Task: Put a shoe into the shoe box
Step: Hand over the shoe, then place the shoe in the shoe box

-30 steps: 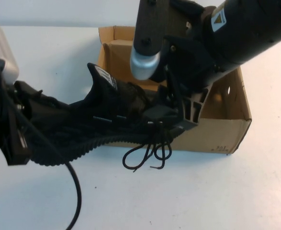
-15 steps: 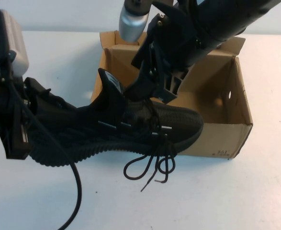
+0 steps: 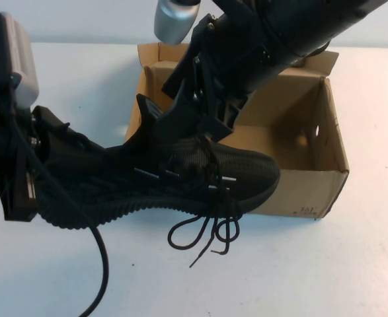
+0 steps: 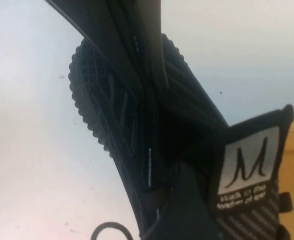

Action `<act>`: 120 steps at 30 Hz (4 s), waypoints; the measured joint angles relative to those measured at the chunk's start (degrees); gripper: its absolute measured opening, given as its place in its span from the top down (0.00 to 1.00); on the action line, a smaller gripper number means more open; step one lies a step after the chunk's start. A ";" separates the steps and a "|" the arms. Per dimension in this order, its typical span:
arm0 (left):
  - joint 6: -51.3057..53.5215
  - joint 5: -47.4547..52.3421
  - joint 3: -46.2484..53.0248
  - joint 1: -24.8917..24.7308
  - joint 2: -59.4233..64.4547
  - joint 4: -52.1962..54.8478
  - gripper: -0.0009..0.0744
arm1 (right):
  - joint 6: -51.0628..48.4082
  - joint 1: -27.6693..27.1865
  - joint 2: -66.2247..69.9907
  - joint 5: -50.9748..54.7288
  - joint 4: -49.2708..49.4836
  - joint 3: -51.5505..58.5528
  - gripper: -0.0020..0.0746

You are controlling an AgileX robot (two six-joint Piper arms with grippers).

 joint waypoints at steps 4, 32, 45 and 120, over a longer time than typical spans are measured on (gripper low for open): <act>-0.12 0.11 -0.04 0.00 0.00 0.00 0.96 | 0.00 0.00 0.00 0.00 0.12 0.00 0.39; -1.32 1.05 -0.13 -6.33 0.00 3.06 0.96 | -17.86 0.00 -8.02 0.04 2.84 13.73 0.64; -4.42 -1.67 -0.17 -9.29 0.00 7.54 0.96 | -14.30 0.00 -7.01 -0.29 18.55 13.73 0.84; -0.41 -2.26 -3.42 -9.29 0.00 6.32 0.96 | 3.40 0.00 -3.90 -1.15 -1.00 13.73 0.85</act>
